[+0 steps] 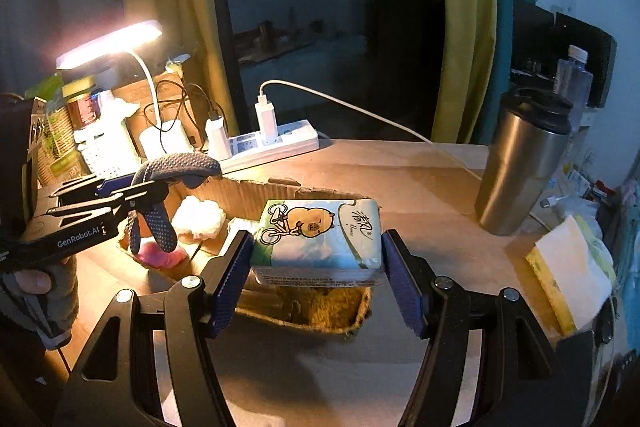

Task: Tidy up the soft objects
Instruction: 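Carry the mitt and tissue pack into the box and open both grippers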

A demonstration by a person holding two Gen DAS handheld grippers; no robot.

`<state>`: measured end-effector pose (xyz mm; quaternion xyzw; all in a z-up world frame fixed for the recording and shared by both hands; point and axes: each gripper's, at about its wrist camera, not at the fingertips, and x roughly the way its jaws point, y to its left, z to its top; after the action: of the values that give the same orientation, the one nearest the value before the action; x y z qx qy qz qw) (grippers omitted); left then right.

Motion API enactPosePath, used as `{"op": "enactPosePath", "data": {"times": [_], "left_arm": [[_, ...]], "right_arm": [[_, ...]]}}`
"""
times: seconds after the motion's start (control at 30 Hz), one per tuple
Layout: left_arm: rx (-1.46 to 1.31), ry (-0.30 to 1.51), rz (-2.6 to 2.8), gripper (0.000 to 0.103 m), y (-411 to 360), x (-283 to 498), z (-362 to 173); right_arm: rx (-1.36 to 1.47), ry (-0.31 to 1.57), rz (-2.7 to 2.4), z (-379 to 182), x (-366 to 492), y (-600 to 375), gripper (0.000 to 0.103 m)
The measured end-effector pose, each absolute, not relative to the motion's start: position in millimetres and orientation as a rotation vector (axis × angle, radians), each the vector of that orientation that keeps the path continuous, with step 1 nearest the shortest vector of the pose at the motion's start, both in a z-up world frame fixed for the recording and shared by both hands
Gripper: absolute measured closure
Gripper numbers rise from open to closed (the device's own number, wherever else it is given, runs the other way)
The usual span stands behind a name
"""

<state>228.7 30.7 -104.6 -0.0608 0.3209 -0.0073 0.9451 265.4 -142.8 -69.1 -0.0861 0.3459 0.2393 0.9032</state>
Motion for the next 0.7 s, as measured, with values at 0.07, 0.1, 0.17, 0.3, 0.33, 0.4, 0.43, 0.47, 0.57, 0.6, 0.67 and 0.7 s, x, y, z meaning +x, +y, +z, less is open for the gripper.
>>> {"op": "enactPosePath", "data": {"times": [0.07, 0.1, 0.17, 0.3, 0.33, 0.4, 0.43, 0.47, 0.57, 0.6, 0.67, 0.7], "left_arm": [[-0.132, 0.664, 0.003, 0.068, 38, 232, -110], [-0.136, 0.667, 0.008, 0.068, 41, 233, -113], [-0.144, 0.679, 0.018, 0.066, 46, 237, -118], [-0.15, 0.716, 0.019, 0.064, 50, 243, -128], [-0.149, 0.723, 0.021, 0.063, 50, 244, -130], [-0.149, 0.741, 0.024, 0.057, 50, 248, -135], [-0.153, 0.745, 0.022, 0.05, 50, 248, -137], [-0.159, 0.747, 0.018, 0.049, 51, 249, -138], [-0.164, 0.753, 0.011, 0.049, 51, 251, -140], [-0.164, 0.754, 0.01, 0.048, 51, 252, -140], [-0.167, 0.752, 0.006, 0.047, 52, 252, -139], [-0.169, 0.749, 0.006, 0.047, 52, 251, -138]], "right_arm": [[-0.176, 0.721, 0.496, -73, 272, -138, 0.034], [-0.173, 0.724, 0.497, -74, 276, -136, 0.034], [-0.169, 0.73, 0.499, -78, 282, -132, 0.034], [-0.167, 0.747, 0.506, -87, 295, -124, 0.034], [-0.167, 0.751, 0.507, -90, 297, -123, 0.034], [-0.166, 0.761, 0.505, -95, 302, -121, 0.034], [-0.167, 0.767, 0.503, -98, 305, -120, 0.034], [-0.169, 0.773, 0.497, -101, 308, -119, 0.034], [-0.168, 0.788, 0.488, -109, 313, -118, 0.034], [-0.17, 0.792, 0.485, -110, 314, -118, 0.034], [-0.175, 0.793, 0.479, -112, 314, -118, 0.033], [-0.176, 0.791, 0.478, -112, 313, -117, 0.033]]}}
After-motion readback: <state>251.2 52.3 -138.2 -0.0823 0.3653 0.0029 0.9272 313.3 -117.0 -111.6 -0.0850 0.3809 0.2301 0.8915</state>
